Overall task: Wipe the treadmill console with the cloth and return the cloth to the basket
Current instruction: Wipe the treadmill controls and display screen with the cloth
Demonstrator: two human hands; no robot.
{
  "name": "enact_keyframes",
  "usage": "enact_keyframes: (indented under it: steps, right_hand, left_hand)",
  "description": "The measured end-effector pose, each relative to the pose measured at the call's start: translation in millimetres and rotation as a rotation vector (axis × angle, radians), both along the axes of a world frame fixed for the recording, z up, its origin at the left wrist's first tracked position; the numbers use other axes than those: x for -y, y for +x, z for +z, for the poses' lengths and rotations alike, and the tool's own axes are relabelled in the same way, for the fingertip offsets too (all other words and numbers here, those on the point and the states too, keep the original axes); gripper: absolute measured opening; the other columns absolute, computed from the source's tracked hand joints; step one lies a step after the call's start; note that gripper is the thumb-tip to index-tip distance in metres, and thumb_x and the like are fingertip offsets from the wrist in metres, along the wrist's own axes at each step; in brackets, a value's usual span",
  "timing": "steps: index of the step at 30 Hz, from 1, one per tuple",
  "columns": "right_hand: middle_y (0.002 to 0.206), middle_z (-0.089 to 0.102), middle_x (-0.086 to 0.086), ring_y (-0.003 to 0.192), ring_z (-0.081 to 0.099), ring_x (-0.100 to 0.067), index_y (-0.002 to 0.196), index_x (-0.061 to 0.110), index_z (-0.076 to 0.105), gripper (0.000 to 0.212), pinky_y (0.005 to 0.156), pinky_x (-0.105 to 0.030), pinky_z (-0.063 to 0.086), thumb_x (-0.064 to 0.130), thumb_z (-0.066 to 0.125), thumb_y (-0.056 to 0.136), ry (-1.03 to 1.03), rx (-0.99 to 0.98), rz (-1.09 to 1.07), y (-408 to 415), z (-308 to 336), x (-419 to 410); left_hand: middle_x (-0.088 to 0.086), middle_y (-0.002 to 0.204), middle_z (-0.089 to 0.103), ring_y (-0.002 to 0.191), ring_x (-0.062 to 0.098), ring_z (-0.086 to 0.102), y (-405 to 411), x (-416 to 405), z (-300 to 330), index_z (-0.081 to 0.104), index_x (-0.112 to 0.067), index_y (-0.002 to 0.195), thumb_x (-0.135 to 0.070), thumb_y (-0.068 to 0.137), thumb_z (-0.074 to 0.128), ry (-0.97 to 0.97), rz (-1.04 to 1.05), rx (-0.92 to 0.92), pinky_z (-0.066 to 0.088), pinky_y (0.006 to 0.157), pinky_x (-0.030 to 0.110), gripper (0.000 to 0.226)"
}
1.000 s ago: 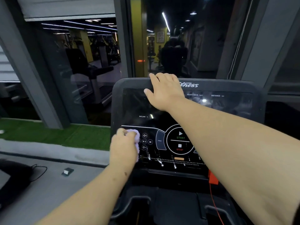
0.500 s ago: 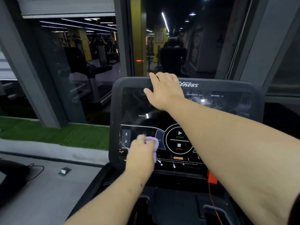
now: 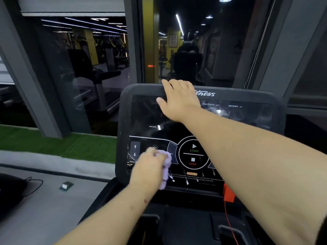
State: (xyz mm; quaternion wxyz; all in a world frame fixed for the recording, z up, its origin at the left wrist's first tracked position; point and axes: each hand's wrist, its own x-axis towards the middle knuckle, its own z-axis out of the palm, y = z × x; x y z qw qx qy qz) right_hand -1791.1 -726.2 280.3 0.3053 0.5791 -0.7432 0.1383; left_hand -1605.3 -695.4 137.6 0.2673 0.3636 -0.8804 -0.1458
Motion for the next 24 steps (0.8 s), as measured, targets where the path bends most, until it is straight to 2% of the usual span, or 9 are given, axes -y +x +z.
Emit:
enact_keyframes:
  steps: [2, 4, 5, 8, 11, 15, 18, 21, 24]
  right_hand:
    - [0.139, 0.052, -0.002, 0.127, 0.046, -0.028, 0.151, 0.017, 0.035, 0.07, 0.115, -0.047, 0.028, 0.059, 0.031, 0.096, 0.0, -0.001, 0.008, -0.9, 0.2, -0.5]
    - [0.138, 0.052, -0.002, 0.126, 0.047, -0.028, 0.151, 0.017, 0.036, 0.07, 0.115, -0.046, 0.028, 0.059, 0.031, 0.096, -0.006, -0.003, -0.002, -0.8, 0.6, 0.4]
    - [0.137, 0.052, -0.002, 0.126, 0.047, -0.028, 0.15, 0.017, 0.036, 0.069, 0.115, -0.046, 0.028, 0.059, 0.03, 0.096, -0.007, 0.003, -0.01, 0.3, 0.2, 1.2]
    - [0.137, 0.052, -0.002, 0.126, 0.046, -0.029, 0.15, 0.017, 0.036, 0.069, 0.115, -0.047, 0.028, 0.059, 0.031, 0.096, -0.01, 0.011, -0.018, 1.7, -0.5, 2.0]
    - [0.138, 0.052, -0.002, 0.126, 0.046, -0.028, 0.151, 0.017, 0.035, 0.069, 0.116, -0.047, 0.028, 0.059, 0.031, 0.096, -0.001, 0.0, -0.004, -0.3, -0.7, 0.5]
    - [0.137, 0.052, -0.003, 0.126, 0.046, -0.029, 0.151, 0.017, 0.035, 0.069, 0.115, -0.047, 0.028, 0.059, 0.031, 0.096, -0.005, -0.012, -0.014, -0.3, -1.5, 1.7]
    - [0.137, 0.052, -0.003, 0.126, 0.046, -0.029, 0.15, 0.017, 0.036, 0.069, 0.115, -0.047, 0.028, 0.059, 0.03, 0.096, -0.01, -0.009, -0.022, 0.1, -2.0, 2.5]
    - [0.137, 0.052, -0.003, 0.125, 0.047, -0.029, 0.15, 0.017, 0.036, 0.069, 0.115, -0.047, 0.029, 0.059, 0.03, 0.096, -0.011, -0.016, -0.014, -0.8, -1.3, 2.4]
    - [0.137, 0.052, -0.004, 0.126, 0.047, -0.03, 0.15, 0.016, 0.036, 0.069, 0.114, -0.047, 0.029, 0.059, 0.03, 0.096, -0.012, -0.025, -0.014, -0.7, -1.3, 3.0]
  left_hand:
    - [0.01, 0.081, 0.069, 0.07, 0.037, 0.068, 15.7, 19.5, 19.2, 0.068, -0.015, 0.093, -0.014, 0.086, 0.053, 0.016, 0.162, 0.042, 0.048, 0.057, 0.026, 0.017]
    - [0.007, 0.105, 0.064, 0.09, 0.033, 0.065, 25.8, 35.2, 21.8, 0.075, -0.021, 0.105, -0.003, 0.085, 0.061, 0.182, 0.327, -0.164, 0.044, 0.071, 0.027, 0.03]
    - [0.008, 0.108, 0.061, 0.093, 0.034, 0.063, 27.5, 34.7, 19.5, 0.075, -0.021, 0.106, -0.003, 0.086, 0.061, 0.148, 0.361, -0.176, 0.041, 0.073, 0.028, 0.03]
    - [0.019, 0.078, 0.062, 0.063, 0.038, 0.061, 4.9, -15.6, 5.4, 0.064, -0.014, 0.087, -0.018, 0.085, 0.052, 0.277, 0.181, -0.204, 0.042, 0.053, 0.038, 0.013]
    - [0.018, 0.071, 0.07, 0.062, 0.038, 0.065, 7.4, -20.2, -4.4, 0.063, -0.012, 0.09, -0.024, 0.09, 0.041, 0.157, 0.002, -0.152, 0.05, 0.053, 0.037, 0.026]
    - [0.002, 0.101, 0.062, 0.082, 0.028, 0.059, 27.0, 34.0, 14.8, 0.062, -0.036, 0.095, -0.02, 0.087, 0.047, 0.072, 0.208, -0.124, 0.044, 0.068, 0.025, 0.023]
    - [-0.001, 0.095, 0.056, 0.078, 0.026, 0.055, 27.1, 27.5, -5.2, 0.069, -0.02, 0.092, -0.009, 0.086, 0.056, 0.022, 0.262, -0.119, 0.045, 0.067, 0.028, 0.018]
    - [0.009, 0.082, 0.07, 0.076, 0.036, 0.064, 30.5, 7.7, -35.8, 0.062, -0.009, 0.092, -0.022, 0.091, 0.053, 0.013, 0.129, 0.03, 0.053, 0.073, 0.04, 0.015]
    - [0.009, 0.109, 0.065, 0.092, 0.031, 0.062, 32.4, 29.4, -15.5, 0.073, -0.017, 0.112, -0.021, 0.088, 0.048, 0.044, 0.137, -0.121, 0.043, 0.076, 0.031, 0.034]
